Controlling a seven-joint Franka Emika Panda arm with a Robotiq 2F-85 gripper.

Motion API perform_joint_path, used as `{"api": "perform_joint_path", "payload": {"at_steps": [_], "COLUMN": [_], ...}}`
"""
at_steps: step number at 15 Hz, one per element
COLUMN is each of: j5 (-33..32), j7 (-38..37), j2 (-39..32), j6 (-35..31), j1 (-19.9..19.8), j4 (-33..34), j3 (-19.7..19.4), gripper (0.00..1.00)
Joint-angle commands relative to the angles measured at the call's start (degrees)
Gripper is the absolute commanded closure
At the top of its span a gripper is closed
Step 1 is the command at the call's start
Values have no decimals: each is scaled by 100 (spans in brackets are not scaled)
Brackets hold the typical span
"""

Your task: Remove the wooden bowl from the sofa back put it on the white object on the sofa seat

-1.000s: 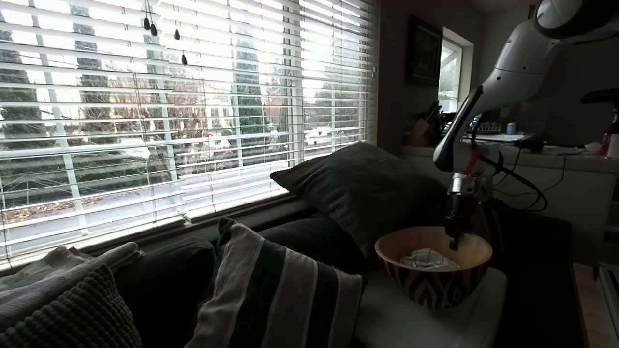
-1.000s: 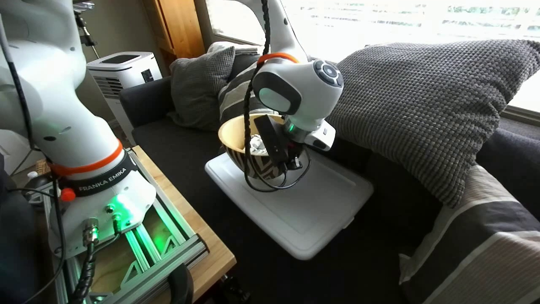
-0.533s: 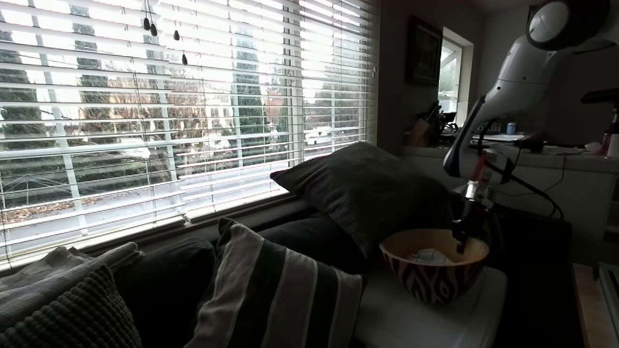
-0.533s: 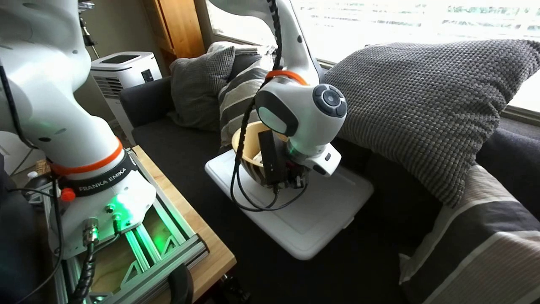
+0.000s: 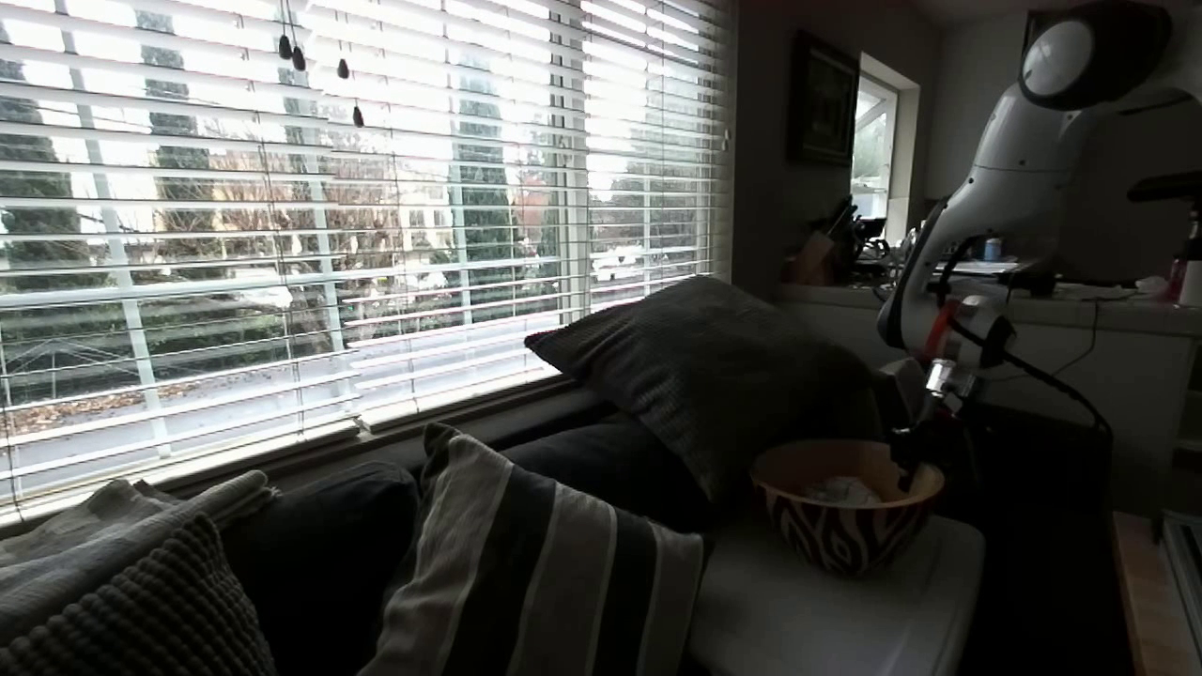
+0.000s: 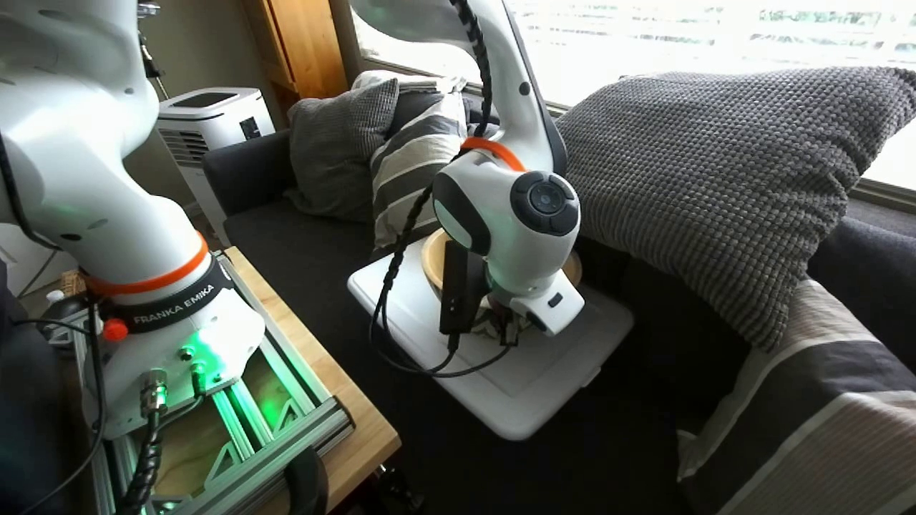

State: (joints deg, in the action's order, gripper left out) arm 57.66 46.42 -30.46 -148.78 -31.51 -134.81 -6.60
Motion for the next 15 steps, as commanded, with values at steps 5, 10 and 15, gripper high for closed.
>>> {"api": "perform_joint_path", "payload": {"at_steps": [5,10,15], "j5": [1159,671,-1355], "j7": [288,103,-605], "j2": [34,358,1339], "j6": [-68,639,2397], "j1": [159,370,627], "j4": [255,153,-425], "j3": [-7,-220,-818], "gripper": [67,21,0]}}
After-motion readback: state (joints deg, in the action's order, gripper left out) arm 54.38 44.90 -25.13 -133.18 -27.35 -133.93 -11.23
